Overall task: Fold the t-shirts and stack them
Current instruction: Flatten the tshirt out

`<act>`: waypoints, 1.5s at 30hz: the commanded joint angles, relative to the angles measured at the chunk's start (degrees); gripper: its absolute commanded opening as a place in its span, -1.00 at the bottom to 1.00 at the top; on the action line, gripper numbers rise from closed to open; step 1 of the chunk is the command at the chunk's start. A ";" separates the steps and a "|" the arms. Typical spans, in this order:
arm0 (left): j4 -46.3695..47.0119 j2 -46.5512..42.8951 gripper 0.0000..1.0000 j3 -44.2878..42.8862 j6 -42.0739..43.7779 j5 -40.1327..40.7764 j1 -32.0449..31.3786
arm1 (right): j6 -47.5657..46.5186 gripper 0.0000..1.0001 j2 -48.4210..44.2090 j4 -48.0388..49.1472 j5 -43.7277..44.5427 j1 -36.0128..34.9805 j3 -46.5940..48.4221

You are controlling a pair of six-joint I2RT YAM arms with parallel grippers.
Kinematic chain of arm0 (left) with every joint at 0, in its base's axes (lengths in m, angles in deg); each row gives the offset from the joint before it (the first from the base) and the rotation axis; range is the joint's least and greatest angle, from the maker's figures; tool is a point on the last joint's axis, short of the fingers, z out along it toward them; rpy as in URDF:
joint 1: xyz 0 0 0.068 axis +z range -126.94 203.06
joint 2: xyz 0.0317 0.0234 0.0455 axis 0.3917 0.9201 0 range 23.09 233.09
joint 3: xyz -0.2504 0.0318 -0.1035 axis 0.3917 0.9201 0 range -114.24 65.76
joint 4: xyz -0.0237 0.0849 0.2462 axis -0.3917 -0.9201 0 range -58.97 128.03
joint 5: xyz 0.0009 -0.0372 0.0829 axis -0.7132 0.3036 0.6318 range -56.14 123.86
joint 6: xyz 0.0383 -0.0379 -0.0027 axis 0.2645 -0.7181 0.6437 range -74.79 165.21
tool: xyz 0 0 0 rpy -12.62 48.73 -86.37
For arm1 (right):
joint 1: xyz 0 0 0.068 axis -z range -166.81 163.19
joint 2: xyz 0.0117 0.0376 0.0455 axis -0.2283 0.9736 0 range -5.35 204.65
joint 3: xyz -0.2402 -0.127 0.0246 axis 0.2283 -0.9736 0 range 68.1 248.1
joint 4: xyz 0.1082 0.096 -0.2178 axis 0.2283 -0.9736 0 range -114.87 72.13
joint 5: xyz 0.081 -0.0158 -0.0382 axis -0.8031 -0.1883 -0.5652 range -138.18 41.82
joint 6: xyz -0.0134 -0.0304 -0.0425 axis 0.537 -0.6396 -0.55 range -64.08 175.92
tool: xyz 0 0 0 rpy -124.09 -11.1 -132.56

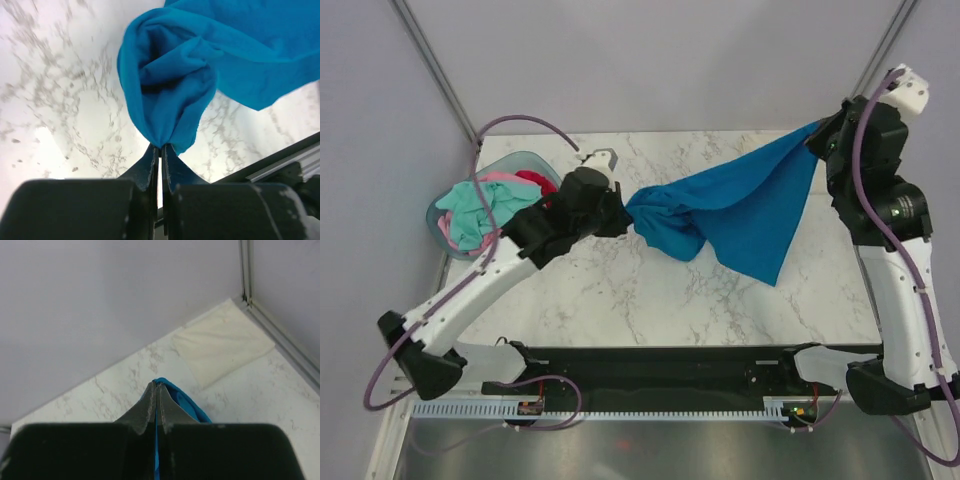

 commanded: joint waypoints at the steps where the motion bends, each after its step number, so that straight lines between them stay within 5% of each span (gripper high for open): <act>1: -10.70 -6.69 -0.95 -7.05 6.22 6.28 -0.51 | -3.30 -1.00 -0.85 -2.51 8.67 0.57 11.30; 7: -13.18 -15.93 -0.95 -8.39 4.82 3.82 -0.33 | -4.88 -1.00 -4.45 -3.84 14.22 0.57 14.49; 14: -10.11 -14.18 -0.95 2.85 5.43 1.73 4.49 | -3.04 -1.00 -9.11 -3.84 10.63 0.57 -1.82; 19: -1.50 -3.41 -0.95 11.47 4.38 -9.61 16.51 | -0.32 -1.00 -11.31 -0.34 4.90 0.57 -16.25; 24: -0.60 15.50 -0.95 -4.22 8.06 -12.97 22.95 | 1.10 -1.00 -7.81 3.28 5.34 0.66 -26.38; 26: -1.66 20.97 -0.75 -12.55 8.68 -12.71 23.48 | 1.01 -1.00 -6.13 3.37 5.87 0.92 -26.82; 28: -3.67 22.38 -0.23 -16.28 9.47 -11.40 23.57 | 0.66 -1.00 -4.46 3.63 6.57 1.18 -26.91; 30: -3.86 20.81 -0.14 -16.39 10.18 -11.48 23.49 | 0.22 -1.00 -3.67 3.98 6.84 1.80 -27.26; 41: 7.38 -0.45 -0.11 20.84 6.68 -18.60 11.72 | 0.13 -1.00 -1.91 8.03 -0.63 3.29 -30.17; 45: 13.79 -2.84 -0.10 27.47 4.29 -17.72 10.31 | -0.04 -1.00 -2.34 8.03 -2.47 3.38 -30.17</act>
